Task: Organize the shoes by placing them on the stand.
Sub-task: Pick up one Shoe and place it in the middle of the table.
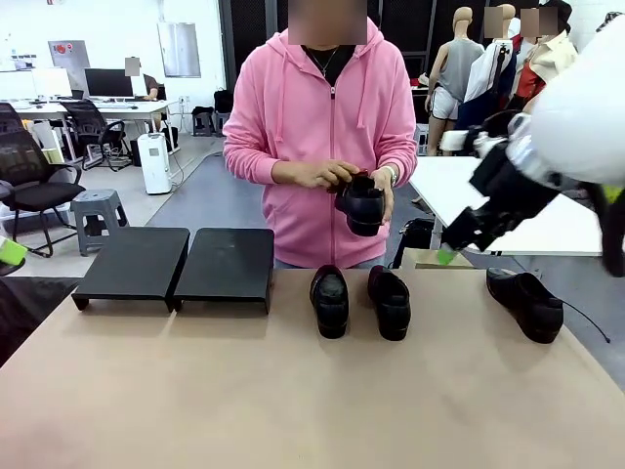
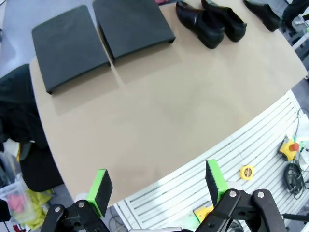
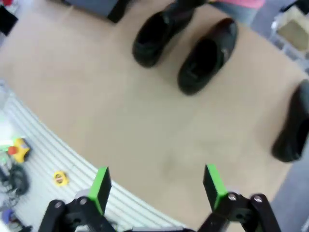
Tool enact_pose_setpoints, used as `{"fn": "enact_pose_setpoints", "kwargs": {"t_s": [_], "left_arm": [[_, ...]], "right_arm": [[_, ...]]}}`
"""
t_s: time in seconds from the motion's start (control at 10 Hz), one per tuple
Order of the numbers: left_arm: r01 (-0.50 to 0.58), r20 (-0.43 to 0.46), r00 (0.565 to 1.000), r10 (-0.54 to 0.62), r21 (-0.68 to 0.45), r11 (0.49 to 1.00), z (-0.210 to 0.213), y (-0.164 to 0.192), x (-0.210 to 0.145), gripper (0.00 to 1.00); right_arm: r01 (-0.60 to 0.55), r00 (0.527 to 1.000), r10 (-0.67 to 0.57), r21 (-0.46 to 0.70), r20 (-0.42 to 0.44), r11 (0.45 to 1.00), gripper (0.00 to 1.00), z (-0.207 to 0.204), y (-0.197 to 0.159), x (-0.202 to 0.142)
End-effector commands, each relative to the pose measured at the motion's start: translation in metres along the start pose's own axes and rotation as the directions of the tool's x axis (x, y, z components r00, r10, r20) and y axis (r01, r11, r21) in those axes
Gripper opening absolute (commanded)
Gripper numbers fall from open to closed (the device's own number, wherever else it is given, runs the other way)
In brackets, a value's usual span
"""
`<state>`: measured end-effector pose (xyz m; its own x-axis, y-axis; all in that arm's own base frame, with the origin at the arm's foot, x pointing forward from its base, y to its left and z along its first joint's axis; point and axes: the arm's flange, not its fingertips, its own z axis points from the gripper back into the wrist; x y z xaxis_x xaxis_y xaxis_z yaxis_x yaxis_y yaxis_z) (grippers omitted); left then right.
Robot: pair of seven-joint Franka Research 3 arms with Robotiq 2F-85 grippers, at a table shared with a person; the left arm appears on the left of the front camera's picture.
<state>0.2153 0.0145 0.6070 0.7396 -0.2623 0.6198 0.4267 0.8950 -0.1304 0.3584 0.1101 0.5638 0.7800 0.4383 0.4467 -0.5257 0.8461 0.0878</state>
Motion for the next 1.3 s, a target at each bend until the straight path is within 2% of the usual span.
{"fn": "enact_pose_setpoints", "kwargs": {"t_s": [0.0, 0.1, 0.3, 0.4, 0.5, 0.6, 0.8, 0.9, 1.1, 1.2], "left_arm": [[0.009, 0.014, 1.0, -0.009, -0.01, 1.0, 0.0, 0.002, 0.001, 1.0], [0.009, 0.014, 1.0, -0.009, -0.01, 1.0, 0.0, 0.002, 0.001, 1.0], [0.009, 0.014, 1.0, -0.009, -0.01, 1.0, 0.0, 0.002, 0.001, 1.0], [0.009, 0.014, 1.0, -0.009, -0.01, 1.0, 0.0, 0.002, 0.001, 1.0], [0.009, 0.014, 1.0, -0.009, -0.01, 1.0, 0.0, 0.002, 0.001, 1.0], [0.009, 0.014, 1.0, -0.009, -0.01, 1.0, 0.0, 0.002, 0.001, 1.0], [0.009, 0.014, 1.0, -0.009, -0.01, 1.0, 0.0, 0.002, 0.001, 1.0], [0.009, 0.014, 1.0, -0.009, -0.01, 1.0, 0.0, 0.002, 0.001, 1.0], [0.009, 0.014, 1.0, -0.009, -0.01, 1.0, 0.0, 0.002, 0.001, 1.0], [0.009, 0.014, 1.0, -0.009, -0.01, 1.0, 0.0, 0.002, 0.001, 1.0]], "right_arm": [[0.064, 0.998, -0.063, -0.04, 0.027, 0.997, 1.0, 0.057, -0.049, -0.055], [0.119, 0.993, -0.119, -0.057, 0.015, 0.991, 1.0, 0.086, -0.073, -0.097], [0.26, 0.965, -0.254, -0.093, 0.068, 0.961, 1.0, 0.109, -0.098, -0.165], [0.305, 0.949, -0.299, -0.049, 0.101, 0.951, 1.0, 0.111, -0.105, -0.182], [0.319, 0.943, -0.314, -0.026, 0.109, 0.947, 1.0, 0.106, -0.108, -0.182], [0.267, 0.959, -0.264, -0.013, 0.103, 0.964, 1.0, 0.095, -0.101, -0.167], [0.188, 0.979, -0.188, 0.007, 0.077, 0.982, 1.0, 0.062, -0.082, -0.111], [0.106, 0.987, -0.117, 0.099, 0.109, 0.989, 1.0, 0.042, -0.064, -0.074], [0.127, 0.985, -0.137, 0.097, 0.105, 0.987, 1.0, 0.0, -0.032, -0.021], [0.178, 0.977, -0.185, 0.068, 0.108, 0.982, 1.0, -0.012, -0.028, -0.01]]}}
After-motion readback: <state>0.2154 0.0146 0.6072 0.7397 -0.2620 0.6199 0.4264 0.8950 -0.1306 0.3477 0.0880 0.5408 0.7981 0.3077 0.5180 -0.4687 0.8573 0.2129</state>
